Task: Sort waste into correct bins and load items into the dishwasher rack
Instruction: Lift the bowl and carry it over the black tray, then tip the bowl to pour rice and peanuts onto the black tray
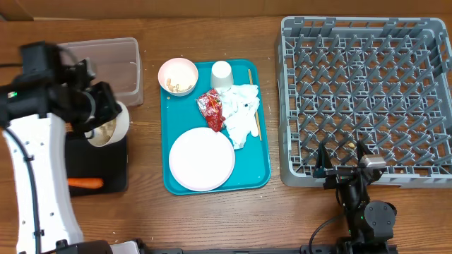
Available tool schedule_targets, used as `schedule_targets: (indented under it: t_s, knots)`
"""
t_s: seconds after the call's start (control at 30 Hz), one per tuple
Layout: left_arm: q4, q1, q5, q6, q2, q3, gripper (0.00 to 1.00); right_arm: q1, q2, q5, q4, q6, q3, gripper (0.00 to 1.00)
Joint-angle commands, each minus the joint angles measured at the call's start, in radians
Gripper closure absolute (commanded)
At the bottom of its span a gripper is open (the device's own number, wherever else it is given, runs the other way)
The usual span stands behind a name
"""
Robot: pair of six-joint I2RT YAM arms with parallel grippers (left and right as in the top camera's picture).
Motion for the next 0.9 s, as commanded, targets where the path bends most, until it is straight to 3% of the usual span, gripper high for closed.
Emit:
schedule_targets:
  t_s: [0.0,0.13,0.3,0.53,0.8,0.87]
  knots:
    - [0.013,0.109,0.221,0.098,-0.014,-0.081,0.96,0.003,-0.009,0.003,0.006,-0.003,-0.010,0.00]
    - [0.076,0.229,0.398,0.179,-0.014,-0.201,0.96,0.003,-0.009,0.003,0.006,-0.003,-0.010,0.00]
    - [0.200,0.368,0.579,0.193,-0.014,-0.369,0.96,0.003,-0.009,0.003,0.006,-0.003,-0.010,0.00]
    - [0.374,0.550,0.711,0.192,-0.014,-0.547,0.96,0.003,-0.009,0.003,0.006,-0.003,-0.010,0.00]
    - [0.515,0.684,0.947,0.192,-0.013,-0.662,0.96,0.003,-0.009,0.003,0.006,-0.003,-0.010,0.00]
    - [0.566,0.702,0.949,0.190,-0.012,-0.681,0.96,0.003,-0.009,0.003,0.006,-0.003,-0.010,0.00]
